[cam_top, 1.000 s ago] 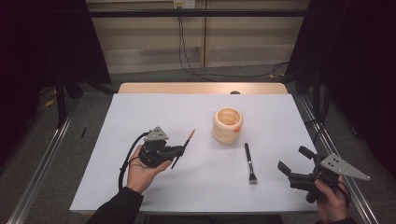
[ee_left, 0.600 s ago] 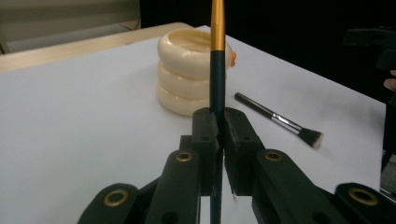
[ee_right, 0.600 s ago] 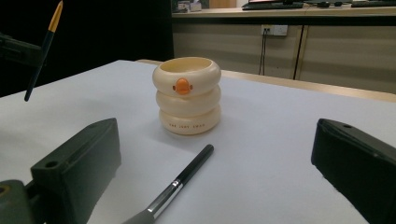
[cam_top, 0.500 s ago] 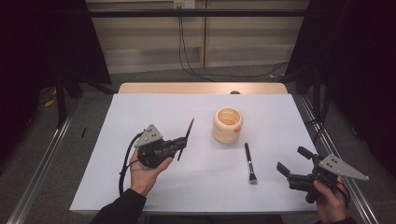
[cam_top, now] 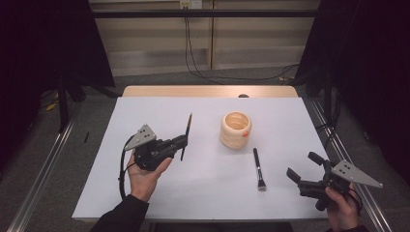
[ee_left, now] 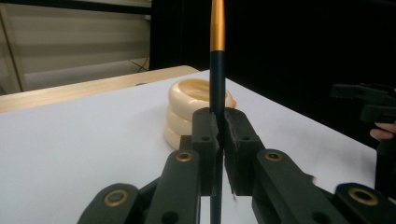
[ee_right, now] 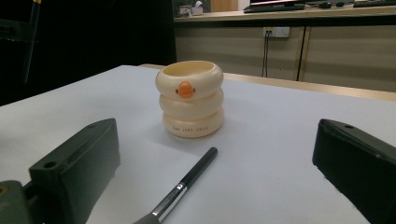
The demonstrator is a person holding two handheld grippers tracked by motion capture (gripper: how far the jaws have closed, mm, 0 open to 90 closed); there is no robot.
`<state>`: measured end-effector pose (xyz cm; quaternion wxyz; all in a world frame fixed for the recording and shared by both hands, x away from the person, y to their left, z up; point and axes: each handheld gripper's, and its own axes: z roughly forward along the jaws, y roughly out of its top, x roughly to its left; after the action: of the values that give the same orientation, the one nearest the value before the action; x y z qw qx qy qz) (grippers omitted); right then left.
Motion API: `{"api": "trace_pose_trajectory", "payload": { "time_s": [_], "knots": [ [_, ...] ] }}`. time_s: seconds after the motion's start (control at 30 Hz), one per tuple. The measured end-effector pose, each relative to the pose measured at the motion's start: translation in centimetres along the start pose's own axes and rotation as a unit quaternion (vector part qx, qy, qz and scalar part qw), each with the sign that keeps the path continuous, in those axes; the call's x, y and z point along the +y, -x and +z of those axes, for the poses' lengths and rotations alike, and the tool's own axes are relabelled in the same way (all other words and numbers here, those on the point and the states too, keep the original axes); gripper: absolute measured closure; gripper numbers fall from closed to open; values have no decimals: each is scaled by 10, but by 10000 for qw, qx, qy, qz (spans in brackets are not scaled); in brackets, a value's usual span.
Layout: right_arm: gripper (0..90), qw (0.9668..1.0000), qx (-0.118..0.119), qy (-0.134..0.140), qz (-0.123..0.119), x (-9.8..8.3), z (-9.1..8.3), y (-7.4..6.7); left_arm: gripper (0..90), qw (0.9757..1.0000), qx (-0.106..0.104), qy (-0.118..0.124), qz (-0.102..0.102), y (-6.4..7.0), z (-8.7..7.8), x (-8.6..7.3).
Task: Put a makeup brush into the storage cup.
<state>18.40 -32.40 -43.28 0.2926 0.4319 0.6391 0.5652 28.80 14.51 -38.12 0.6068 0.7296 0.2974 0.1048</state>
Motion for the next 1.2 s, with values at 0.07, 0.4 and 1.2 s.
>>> {"api": "trace_pose_trajectory", "payload": {
  "time_s": [0.07,0.4,1.2],
  "knots": [
    [1,10000,66,20,-46,0,0,0,837,10000,-7,-32,46,3,0,0],
    [1,9987,447,68,-226,0,1,-5,837,9999,-88,-8,79,10,-1,-1],
    [95,9885,1384,-21,-602,32,39,-30,837,9983,-560,-87,167,25,10,-3]
  ]
}}
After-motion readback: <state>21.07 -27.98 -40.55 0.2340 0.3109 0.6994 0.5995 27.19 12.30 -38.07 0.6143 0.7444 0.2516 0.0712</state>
